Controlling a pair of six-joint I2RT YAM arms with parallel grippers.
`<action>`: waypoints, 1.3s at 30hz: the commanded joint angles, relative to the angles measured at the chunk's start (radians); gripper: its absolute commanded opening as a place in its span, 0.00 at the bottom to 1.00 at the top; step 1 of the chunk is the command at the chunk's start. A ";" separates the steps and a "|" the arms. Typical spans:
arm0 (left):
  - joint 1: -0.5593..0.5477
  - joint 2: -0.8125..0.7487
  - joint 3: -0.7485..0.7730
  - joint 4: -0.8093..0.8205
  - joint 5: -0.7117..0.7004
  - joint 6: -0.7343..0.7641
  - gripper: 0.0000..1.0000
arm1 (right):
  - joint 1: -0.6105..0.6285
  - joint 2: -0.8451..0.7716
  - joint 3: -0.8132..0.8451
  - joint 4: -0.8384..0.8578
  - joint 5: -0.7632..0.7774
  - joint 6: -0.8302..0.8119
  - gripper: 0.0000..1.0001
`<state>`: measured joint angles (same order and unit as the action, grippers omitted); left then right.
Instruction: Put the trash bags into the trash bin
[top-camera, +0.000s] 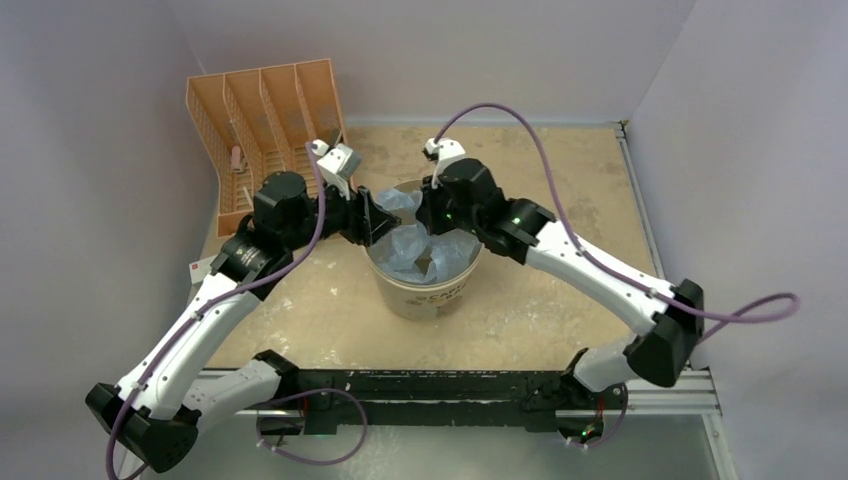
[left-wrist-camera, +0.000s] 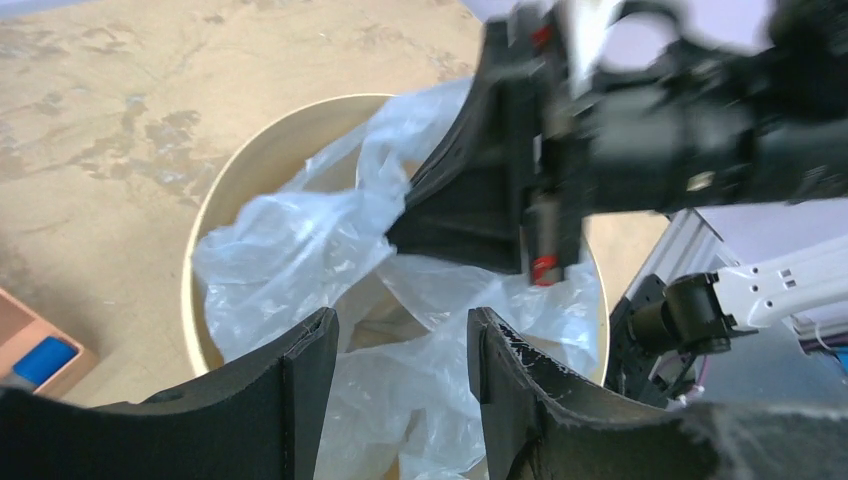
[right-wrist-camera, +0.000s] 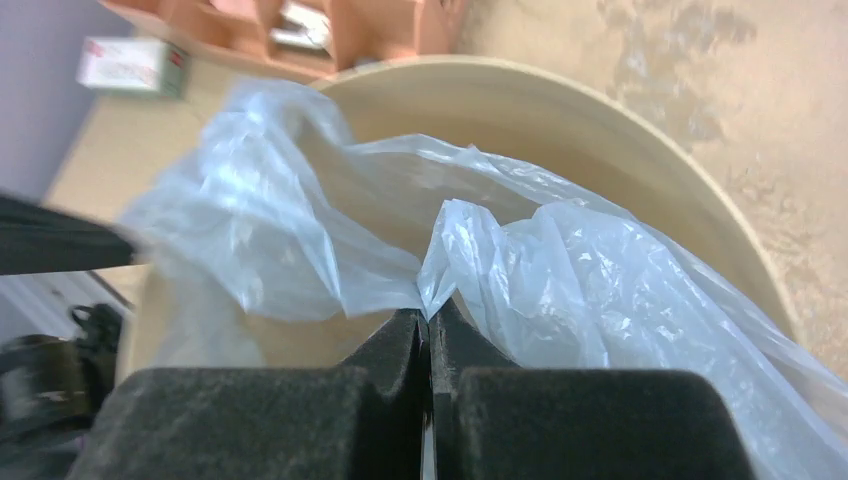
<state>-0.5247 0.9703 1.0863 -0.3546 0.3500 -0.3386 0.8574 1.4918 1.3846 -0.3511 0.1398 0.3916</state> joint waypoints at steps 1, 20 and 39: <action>0.001 0.013 0.026 0.076 0.154 0.009 0.50 | 0.005 -0.082 -0.034 0.068 -0.031 0.028 0.00; 0.001 0.072 0.030 0.285 0.452 -0.040 0.54 | -0.070 -0.342 -0.221 0.404 -0.227 0.263 0.04; 0.001 0.085 0.019 0.226 0.421 -0.010 0.57 | -0.089 -0.394 -0.237 0.438 -0.337 0.242 0.37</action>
<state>-0.5247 1.0809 1.0866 -0.1333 0.8021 -0.3775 0.7769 1.1027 1.1366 0.0280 -0.1818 0.6350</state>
